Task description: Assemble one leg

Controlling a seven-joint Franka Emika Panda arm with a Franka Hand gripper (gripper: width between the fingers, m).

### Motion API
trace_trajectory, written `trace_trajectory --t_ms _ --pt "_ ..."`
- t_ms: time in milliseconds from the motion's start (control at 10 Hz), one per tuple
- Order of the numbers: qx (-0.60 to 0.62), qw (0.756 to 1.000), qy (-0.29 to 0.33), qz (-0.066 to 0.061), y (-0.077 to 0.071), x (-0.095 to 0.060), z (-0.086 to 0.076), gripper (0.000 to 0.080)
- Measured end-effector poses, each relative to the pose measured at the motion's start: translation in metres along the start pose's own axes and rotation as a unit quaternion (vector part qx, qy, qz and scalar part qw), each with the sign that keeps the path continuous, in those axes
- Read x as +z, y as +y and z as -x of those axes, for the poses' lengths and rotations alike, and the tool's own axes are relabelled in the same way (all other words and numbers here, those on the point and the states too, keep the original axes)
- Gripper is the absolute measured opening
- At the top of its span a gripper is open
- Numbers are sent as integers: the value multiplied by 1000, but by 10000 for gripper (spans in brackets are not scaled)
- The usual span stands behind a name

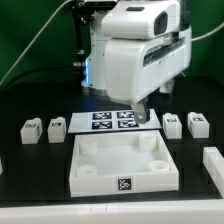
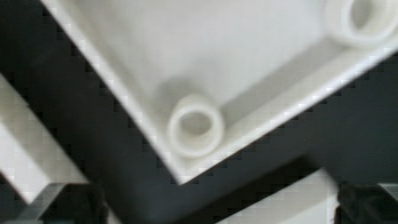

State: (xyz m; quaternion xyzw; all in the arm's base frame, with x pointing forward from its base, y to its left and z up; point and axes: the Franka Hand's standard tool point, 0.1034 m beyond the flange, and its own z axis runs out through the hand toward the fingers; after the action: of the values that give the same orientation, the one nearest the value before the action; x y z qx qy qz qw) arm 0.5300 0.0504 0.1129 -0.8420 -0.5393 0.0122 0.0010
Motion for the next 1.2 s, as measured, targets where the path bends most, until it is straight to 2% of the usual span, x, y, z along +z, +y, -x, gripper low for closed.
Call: trace_trajectory --t_ms 100,200,400,500,600,800,900,1100,1200 --pt "-42 999 1 3 -20 4 13 650" --pt "-120 993 -3 -4 -39 12 35 650" --pt "-237 971 -1 -14 -59 36 78 650" --pt "-229 973 2 -17 -64 51 86 650" --pt "-223 975 6 -17 -65 66 89 650" --pt "-216 976 11 -30 -70 94 94 650" --pt "-214 976 11 -37 -72 102 95 650" --pt "-207 978 10 -38 -72 103 95 650" --pt "-207 978 10 -38 -72 104 95 526"
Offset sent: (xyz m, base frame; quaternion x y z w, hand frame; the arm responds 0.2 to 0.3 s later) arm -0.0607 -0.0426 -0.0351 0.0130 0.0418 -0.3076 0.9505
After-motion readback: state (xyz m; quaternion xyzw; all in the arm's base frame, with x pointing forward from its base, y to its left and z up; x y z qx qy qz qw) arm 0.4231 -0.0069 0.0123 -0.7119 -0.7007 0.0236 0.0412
